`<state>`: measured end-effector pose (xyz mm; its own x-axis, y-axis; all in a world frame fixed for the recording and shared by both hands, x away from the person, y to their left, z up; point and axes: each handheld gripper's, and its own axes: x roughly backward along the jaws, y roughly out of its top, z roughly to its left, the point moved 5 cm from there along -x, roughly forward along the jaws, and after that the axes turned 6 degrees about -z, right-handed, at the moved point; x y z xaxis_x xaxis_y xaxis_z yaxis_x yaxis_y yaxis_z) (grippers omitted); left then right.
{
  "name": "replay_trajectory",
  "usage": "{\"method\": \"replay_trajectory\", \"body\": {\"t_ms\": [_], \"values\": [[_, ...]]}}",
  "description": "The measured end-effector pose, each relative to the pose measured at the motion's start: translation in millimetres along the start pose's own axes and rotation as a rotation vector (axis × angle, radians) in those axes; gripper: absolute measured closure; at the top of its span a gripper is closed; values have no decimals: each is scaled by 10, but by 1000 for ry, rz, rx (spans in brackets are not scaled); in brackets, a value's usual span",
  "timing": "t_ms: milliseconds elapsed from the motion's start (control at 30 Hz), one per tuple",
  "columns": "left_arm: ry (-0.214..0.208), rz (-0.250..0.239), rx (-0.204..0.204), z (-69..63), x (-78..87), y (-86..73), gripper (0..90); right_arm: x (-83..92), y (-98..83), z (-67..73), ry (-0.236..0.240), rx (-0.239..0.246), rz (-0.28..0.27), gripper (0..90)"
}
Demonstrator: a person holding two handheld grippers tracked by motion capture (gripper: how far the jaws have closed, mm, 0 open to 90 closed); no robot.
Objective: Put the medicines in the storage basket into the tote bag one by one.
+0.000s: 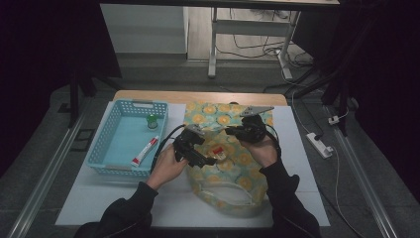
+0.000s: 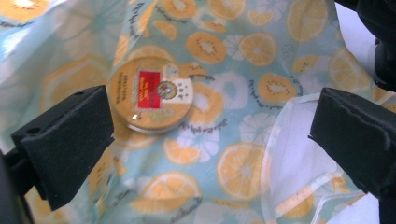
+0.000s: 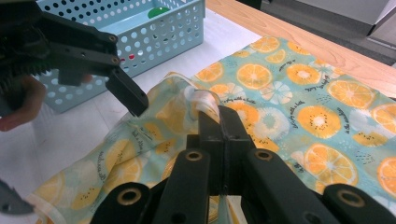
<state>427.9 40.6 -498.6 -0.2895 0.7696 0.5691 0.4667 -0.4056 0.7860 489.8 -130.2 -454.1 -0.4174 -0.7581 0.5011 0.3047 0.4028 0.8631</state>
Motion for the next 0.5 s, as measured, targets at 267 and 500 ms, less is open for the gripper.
{"method": "replay_trajectory", "body": {"t_ms": [267,500], "values": [[31,-24,24,65,228,-83,0,-5,-1,7,1,2,2,900],[68,-30,47,145,387,-162,0,-2,0,11,1,3,2,900]]}}
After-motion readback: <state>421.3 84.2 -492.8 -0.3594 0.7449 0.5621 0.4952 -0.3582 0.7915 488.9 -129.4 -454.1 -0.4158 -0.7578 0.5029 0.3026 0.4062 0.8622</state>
